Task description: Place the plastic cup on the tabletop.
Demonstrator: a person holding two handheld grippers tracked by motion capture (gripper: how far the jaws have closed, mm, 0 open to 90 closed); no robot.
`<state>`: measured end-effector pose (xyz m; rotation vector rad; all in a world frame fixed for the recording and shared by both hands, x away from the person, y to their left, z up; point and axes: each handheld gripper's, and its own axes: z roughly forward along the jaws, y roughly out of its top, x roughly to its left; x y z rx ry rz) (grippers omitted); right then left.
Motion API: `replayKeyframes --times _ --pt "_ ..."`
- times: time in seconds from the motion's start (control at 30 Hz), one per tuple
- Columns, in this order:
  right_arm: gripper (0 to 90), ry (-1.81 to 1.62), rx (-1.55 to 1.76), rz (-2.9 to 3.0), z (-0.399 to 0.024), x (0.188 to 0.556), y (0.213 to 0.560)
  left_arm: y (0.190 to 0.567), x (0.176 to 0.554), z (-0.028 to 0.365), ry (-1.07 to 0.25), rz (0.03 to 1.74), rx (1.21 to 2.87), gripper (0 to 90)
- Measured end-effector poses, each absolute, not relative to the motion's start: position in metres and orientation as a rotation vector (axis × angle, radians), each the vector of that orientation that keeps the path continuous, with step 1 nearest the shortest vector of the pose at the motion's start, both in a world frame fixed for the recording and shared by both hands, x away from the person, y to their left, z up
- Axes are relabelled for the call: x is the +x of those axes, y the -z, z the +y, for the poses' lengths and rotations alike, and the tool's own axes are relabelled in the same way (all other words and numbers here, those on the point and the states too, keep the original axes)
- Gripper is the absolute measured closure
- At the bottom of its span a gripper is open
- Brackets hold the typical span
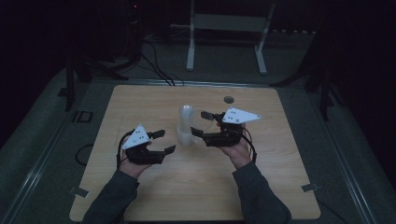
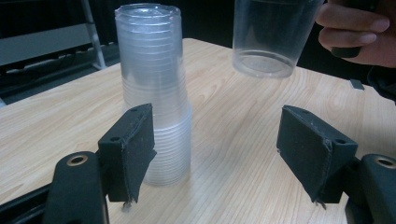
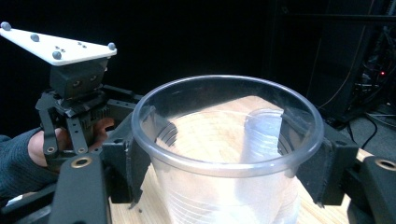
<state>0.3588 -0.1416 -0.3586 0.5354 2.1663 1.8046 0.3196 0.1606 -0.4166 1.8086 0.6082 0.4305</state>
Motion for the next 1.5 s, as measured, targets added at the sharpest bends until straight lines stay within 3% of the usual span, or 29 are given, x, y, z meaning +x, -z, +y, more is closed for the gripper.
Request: replayKeyframes --times 1.5 --pt "28.8 -1.7 0.65 2.091 -0.167 0.361 0.377 0.418 0.32 0.164 -0.437 0.628 1.8 29.1"
